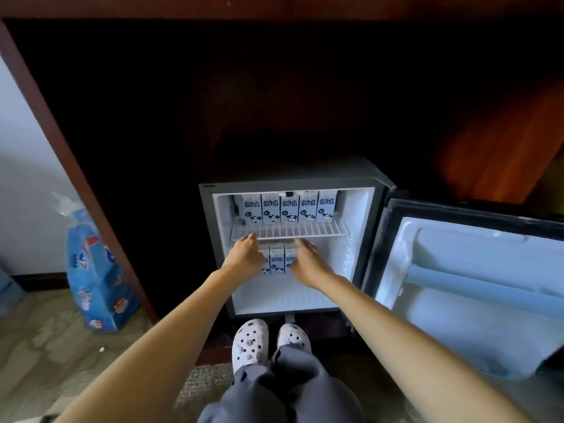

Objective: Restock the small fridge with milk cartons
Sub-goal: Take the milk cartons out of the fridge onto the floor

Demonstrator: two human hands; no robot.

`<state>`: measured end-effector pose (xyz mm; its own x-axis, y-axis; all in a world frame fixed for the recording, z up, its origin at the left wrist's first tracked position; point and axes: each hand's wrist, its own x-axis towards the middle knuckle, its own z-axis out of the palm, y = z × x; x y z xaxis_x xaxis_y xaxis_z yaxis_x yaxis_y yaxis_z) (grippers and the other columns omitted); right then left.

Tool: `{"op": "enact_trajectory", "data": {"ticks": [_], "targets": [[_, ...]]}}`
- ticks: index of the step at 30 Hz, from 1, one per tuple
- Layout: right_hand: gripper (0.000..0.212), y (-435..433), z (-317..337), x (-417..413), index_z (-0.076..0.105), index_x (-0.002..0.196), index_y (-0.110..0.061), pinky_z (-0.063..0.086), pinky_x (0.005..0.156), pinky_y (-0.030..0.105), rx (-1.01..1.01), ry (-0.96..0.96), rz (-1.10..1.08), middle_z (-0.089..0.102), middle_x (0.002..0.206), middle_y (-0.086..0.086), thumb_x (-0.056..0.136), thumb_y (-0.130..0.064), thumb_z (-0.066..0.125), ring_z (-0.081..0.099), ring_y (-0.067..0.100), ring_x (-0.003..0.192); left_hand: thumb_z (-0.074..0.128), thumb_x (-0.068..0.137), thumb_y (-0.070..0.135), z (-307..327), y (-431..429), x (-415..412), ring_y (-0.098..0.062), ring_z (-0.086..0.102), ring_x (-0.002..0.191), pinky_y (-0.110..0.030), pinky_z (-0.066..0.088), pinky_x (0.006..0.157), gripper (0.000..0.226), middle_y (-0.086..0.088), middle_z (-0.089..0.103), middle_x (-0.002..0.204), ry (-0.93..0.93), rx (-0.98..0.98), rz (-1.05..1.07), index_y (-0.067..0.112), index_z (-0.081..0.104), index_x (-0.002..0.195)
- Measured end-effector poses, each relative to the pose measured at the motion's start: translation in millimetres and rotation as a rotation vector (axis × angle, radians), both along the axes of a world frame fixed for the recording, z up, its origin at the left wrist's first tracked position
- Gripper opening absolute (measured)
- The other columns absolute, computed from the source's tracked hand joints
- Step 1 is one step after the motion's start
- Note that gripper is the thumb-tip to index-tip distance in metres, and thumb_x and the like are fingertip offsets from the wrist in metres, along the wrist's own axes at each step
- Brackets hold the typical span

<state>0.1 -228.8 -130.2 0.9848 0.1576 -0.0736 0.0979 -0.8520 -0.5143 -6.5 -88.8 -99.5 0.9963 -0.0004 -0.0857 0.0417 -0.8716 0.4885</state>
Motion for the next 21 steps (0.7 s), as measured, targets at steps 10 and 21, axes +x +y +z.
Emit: {"op": "enact_trajectory", "data": {"ticks": [10, 21], "targets": [[0.059, -41, -37, 123, 0.018, 0.144, 0.002, 0.044, 0.083, 0.028, 0.229, -0.217, -0.498, 0.027, 0.150, 0.016, 0.094, -0.008, 0.047, 0.047, 0.030, 0.124, 0.053, 0.091, 0.014, -60, 6, 131, -0.015, 0.054, 0.075, -0.018, 0.047, 0.062, 0.054, -0.016, 0.051, 0.118, -0.091, -0.394, 0.245, 0.003, 0.026, 0.137], [0.076, -66, -54, 193, 0.013, 0.146, -0.003, 0.042, 0.097, 0.038, 0.417, -0.259, -0.570, 0.041, 0.142, 0.018, 0.086, -0.003, 0.059, 0.046, 0.035, 0.127, 0.071, 0.074, -0.002, -84, 7, 204, -0.026, 0.055, 0.116, -0.021, 0.042, 0.088, 0.063, -0.011, 0.059, 0.122, -0.161, -0.666, 0.361, 0.004, 0.039, 0.129]]}}
